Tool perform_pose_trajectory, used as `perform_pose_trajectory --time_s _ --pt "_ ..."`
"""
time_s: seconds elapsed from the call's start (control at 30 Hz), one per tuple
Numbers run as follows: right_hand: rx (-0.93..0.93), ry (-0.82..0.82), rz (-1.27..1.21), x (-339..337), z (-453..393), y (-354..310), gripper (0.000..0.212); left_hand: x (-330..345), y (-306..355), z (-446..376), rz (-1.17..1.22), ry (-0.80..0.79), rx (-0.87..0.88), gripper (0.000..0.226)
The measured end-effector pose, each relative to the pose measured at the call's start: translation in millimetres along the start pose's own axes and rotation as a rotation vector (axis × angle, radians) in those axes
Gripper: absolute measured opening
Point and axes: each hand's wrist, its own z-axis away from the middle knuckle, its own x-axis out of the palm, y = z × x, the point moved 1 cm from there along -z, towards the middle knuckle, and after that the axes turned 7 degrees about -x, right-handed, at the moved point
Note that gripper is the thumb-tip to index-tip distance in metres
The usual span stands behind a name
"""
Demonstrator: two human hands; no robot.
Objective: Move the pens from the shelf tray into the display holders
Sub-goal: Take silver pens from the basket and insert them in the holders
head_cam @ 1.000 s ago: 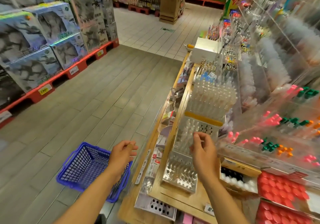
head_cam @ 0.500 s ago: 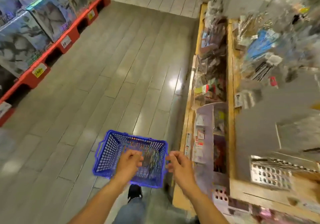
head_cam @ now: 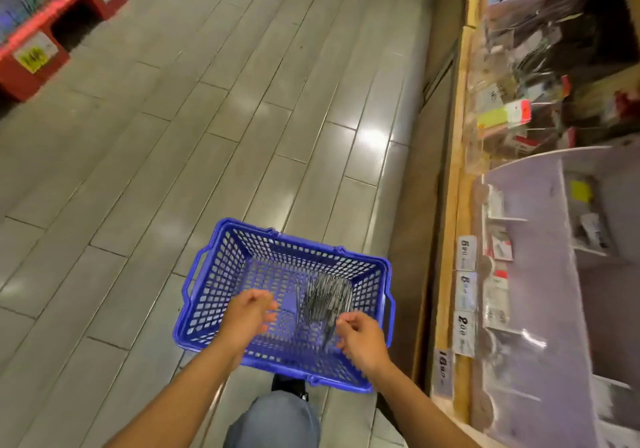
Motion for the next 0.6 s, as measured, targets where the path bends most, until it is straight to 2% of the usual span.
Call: perform_pose_trajectory --time_s 0.1,0.2,0.33,0.43,0.53,0.6 --pt "0.001 -0.041 0.128 40 -71 59 0.015 8 -33 -83 0.010 -0.007 -0.005 0.013" --pt "0.029 -0.125 0.282 80 -132 110 0.026 18 -70 -162 0.040 -0.012 -0.028 0.011" --pt "0.031 -0.193 0.553 123 -198 160 0.031 27 -106 -248 0.094 -0.014 -0.053 0.006" --pt "-0.023 -0.222 0.767 153 -235 181 0.026 30 -121 -291 0.105 -0.021 -0.064 0.007" --pt "-0.051 -0.214 0.915 181 -253 201 0.039 30 -123 -308 0.078 -0.054 -0.078 0.007" --pt "-0.050 -0.209 0.972 194 -260 211 0.039 30 -118 -313 0.093 -0.050 -0.045 0.005"
